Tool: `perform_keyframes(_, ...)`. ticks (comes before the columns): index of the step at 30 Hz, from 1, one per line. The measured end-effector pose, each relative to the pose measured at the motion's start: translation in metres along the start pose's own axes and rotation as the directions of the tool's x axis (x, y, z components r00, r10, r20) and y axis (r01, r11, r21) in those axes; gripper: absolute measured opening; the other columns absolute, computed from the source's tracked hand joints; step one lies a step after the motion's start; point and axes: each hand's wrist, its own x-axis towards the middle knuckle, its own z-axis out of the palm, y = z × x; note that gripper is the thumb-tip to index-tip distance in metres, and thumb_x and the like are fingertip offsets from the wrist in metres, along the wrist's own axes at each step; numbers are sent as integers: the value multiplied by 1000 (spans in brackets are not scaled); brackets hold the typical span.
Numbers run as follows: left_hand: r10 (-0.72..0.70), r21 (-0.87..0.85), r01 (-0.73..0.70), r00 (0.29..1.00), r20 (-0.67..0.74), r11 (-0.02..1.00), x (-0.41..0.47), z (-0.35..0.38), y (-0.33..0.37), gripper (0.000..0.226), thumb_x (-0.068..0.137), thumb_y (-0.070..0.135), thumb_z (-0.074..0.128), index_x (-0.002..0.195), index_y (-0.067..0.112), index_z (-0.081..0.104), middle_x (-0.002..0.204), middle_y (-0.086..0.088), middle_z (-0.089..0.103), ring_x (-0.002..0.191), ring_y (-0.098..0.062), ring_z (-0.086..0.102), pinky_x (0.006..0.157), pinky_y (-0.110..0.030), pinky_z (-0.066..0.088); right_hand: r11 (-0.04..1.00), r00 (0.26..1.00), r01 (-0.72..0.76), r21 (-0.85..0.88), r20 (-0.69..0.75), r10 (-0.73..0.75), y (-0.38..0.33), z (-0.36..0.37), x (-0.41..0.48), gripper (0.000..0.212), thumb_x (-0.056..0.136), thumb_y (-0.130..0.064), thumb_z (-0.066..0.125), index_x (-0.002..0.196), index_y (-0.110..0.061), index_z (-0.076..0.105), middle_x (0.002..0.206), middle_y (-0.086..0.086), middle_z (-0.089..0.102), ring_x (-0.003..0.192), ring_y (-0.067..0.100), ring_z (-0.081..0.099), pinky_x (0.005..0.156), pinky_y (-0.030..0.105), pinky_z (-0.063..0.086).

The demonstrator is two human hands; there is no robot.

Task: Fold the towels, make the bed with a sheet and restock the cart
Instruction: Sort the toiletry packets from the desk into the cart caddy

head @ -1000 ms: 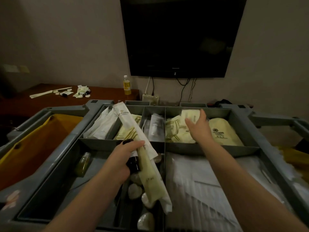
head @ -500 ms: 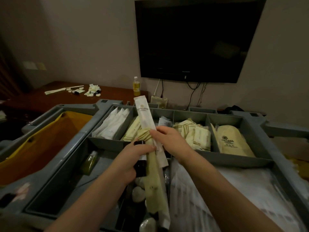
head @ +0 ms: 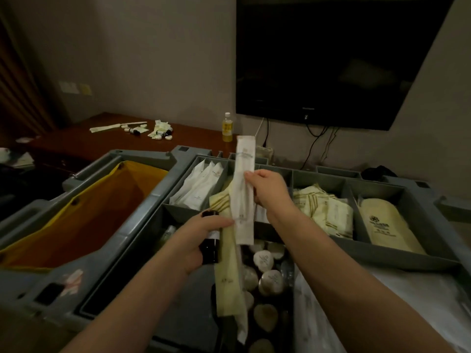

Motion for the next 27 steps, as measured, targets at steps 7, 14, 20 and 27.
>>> perform_keyframes(7, 17, -180, -52, 982, -191, 982, 19, -76, 35, 6, 88, 9, 58, 90, 6, 63, 90, -11, 65, 80, -24, 60, 63, -39, 46, 991, 986, -130, -42, -107, 125, -32, 26, 71, 22, 99, -19, 48, 86, -1, 54, 82, 29, 51, 73, 27, 56, 72, 36, 54)
perform_keyframes(14, 21, -223, -64, 982, -190, 973, 33, -137, 52, 15, 90, 10, 54, 97, 3, 65, 90, -10, 66, 82, -22, 61, 68, -37, 47, 885, 985, -152, -441, 7, 173, -7, 104, 109, 32, 93, -8, 51, 125, -6, 52, 107, 12, 59, 91, 25, 59, 76, 38, 54)
perform_keyframes(20, -18, -261, -23, 987, -157, 965, 54, -162, 60, 13, 89, 8, 56, 99, 3, 64, 87, -10, 66, 81, -22, 61, 68, -37, 47, 373, 972, 222, -901, 235, -9, 24, 136, 111, 45, 95, -21, 43, 140, -24, 40, 143, 6, 40, 129, 31, 37, 97, 45, 38)
perform_keyframes(27, -33, -205, 16, 996, -81, 979, 75, -158, 64, 13, 87, 10, 58, 95, 2, 65, 90, -11, 67, 87, -25, 62, 69, -39, 47, 180, 991, 131, -975, 136, 15, 51, 138, 108, 53, 98, -19, 33, 150, -21, 20, 159, -1, 7, 145, 26, 6, 113, 57, 4)
